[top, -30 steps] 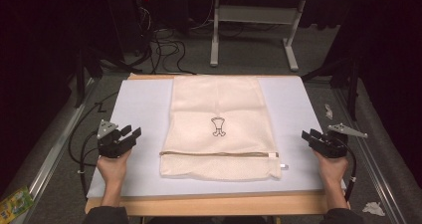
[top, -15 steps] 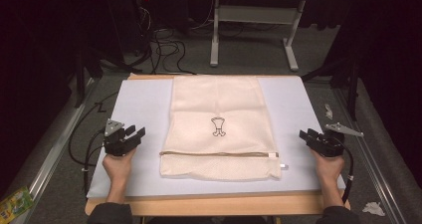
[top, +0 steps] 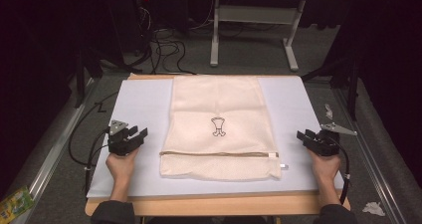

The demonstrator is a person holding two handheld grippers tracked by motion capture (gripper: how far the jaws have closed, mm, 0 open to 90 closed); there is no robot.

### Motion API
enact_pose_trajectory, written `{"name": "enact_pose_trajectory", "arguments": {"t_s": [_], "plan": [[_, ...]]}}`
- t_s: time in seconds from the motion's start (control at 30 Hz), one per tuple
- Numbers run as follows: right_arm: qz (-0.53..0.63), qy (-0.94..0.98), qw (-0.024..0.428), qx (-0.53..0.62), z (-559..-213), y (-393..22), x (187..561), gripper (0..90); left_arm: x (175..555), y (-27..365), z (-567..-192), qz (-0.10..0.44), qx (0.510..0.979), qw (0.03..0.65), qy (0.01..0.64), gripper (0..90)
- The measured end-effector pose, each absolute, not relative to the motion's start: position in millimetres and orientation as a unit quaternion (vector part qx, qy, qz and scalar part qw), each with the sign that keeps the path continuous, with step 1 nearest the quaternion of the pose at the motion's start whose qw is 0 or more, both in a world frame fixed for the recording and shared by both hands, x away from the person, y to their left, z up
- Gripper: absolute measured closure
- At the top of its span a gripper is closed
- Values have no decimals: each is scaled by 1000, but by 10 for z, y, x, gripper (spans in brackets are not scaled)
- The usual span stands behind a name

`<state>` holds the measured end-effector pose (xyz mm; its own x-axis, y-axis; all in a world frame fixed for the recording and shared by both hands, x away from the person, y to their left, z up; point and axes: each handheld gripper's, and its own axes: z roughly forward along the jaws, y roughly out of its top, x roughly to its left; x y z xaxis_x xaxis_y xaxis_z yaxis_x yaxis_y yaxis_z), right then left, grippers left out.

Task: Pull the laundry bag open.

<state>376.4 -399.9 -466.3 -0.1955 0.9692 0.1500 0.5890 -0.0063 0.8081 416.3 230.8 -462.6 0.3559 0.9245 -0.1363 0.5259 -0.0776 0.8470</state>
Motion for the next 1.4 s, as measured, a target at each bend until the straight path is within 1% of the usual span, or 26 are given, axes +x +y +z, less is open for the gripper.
{"name": "enact_pose_trajectory", "arguments": {"t_s": [0.37, 0.57, 0.77, 0.9, 1.0, 1.17, 1.27, 1.4], "plan": [[387, 669, 243, 586, -4720, -3972, 3797, 582, 4210, 2270, -4705, 229, 703, 427, 521, 544], [383, 672, 248, 583, -4737, -3947, 3812, 579, 4239, 2235, -4736, 232, 698, 432, 522, 542], [380, 673, 249, 584, -4745, -3941, 3813, 570, 4234, 2197, -4783, 241, 708, 421, 513, 538], [376, 673, 258, 583, -4750, -3925, 3805, 556, 4225, 2156, -4824, 244, 718, 411, 506, 530], [367, 676, 265, 581, -4753, -3894, 3804, 540, 4215, 2159, -4823, 245, 718, 414, 503, 525], [358, 677, 279, 579, -4757, -3876, 3793, 505, 4201, 2149, -4835, 251, 719, 414, 498, 488], [358, 675, 279, 582, -4759, -3877, 3791, 490, 4172, 2150, -4834, 259, 716, 421, 493, 461], [355, 678, 278, 580, -4760, -3865, 3792, 477, 4163, 2145, -4835, 261, 715, 422, 492, 450]]}}
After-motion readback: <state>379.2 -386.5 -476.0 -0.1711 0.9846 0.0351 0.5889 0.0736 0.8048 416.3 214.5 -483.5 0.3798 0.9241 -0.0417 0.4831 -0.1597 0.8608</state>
